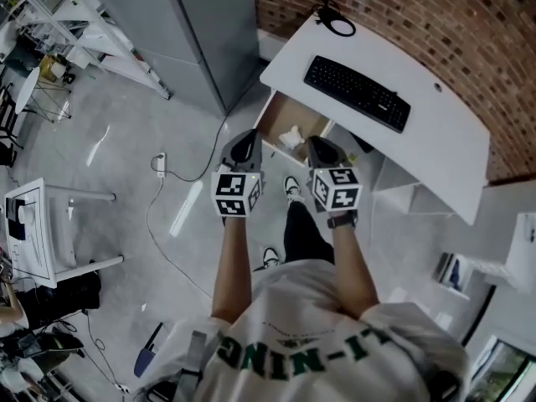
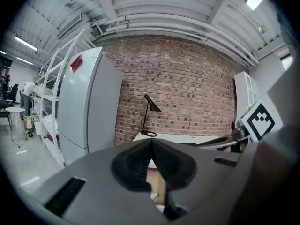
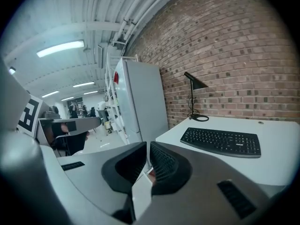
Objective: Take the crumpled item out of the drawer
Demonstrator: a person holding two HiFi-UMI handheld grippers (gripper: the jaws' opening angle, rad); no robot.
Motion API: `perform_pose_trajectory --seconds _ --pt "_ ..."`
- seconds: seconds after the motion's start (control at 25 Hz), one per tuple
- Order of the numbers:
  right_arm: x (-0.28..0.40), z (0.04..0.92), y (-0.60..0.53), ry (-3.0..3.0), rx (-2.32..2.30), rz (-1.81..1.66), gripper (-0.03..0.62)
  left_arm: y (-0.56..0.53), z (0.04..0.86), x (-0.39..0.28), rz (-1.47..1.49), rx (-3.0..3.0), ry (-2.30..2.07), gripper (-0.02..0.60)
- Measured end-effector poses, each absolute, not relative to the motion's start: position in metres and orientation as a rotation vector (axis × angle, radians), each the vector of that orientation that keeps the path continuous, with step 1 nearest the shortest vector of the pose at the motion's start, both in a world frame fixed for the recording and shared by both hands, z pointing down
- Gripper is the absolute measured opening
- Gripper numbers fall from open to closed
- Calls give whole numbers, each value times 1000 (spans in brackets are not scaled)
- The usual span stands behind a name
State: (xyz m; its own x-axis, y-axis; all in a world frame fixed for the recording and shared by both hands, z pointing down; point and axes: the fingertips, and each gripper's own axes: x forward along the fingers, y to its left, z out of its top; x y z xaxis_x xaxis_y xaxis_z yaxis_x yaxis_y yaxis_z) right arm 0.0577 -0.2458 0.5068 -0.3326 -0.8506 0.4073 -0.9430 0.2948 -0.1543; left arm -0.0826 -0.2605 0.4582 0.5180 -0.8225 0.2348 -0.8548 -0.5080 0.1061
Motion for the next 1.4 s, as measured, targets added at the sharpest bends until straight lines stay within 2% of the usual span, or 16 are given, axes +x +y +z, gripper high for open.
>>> perform_pose_trajectory --seconds 0.64,0.88,1.4 --pt "58 687 -357 -2113 1328 747 10 -377 593 -75 399 2371 -1366 -5" --pt "39 760 -373 -2027 1249 795 50 -395 650 -89 418 2349 -1343 -5" --pt "54 892 -419 -1825 1127 891 135 -433 730 -72 456 2245 -1267 -5"
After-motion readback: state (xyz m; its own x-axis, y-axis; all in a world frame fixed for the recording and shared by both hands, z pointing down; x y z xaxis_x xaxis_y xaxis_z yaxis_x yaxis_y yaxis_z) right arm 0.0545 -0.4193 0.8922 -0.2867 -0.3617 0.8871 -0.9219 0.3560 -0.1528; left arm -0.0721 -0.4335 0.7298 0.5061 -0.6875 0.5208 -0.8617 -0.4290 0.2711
